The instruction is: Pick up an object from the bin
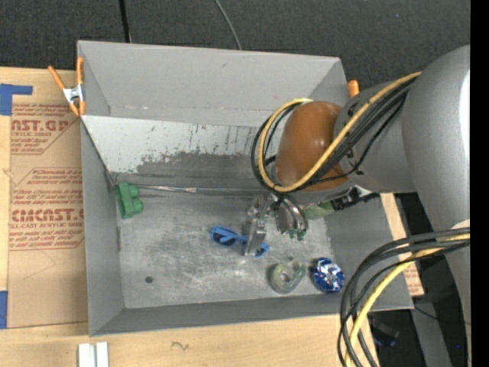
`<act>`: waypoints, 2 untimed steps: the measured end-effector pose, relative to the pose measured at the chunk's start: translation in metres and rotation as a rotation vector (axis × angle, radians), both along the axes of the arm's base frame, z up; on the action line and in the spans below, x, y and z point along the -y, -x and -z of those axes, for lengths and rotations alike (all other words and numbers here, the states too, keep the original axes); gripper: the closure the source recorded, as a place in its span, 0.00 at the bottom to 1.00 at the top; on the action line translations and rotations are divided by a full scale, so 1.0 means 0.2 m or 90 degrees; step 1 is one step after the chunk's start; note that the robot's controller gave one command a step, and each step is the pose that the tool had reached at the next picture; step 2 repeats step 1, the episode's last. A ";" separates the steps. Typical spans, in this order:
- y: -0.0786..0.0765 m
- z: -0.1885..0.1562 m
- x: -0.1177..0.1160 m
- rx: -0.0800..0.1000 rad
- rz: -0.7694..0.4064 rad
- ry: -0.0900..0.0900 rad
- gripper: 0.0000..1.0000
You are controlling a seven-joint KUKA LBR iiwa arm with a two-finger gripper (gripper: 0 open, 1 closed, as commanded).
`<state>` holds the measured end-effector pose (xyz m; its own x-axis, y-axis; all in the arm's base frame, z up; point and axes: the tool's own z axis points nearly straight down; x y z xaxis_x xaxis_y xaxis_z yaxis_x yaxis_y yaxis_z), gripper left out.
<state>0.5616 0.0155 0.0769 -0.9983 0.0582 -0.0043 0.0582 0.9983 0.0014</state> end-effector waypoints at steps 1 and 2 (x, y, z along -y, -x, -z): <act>0.05 -0.64 -0.06 0.003 -0.098 0.001 1.00; 0.05 -0.64 -0.06 0.003 -0.098 0.001 1.00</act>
Offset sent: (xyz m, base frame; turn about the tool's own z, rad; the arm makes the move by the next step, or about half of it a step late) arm -0.0110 0.0120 0.1236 -0.1539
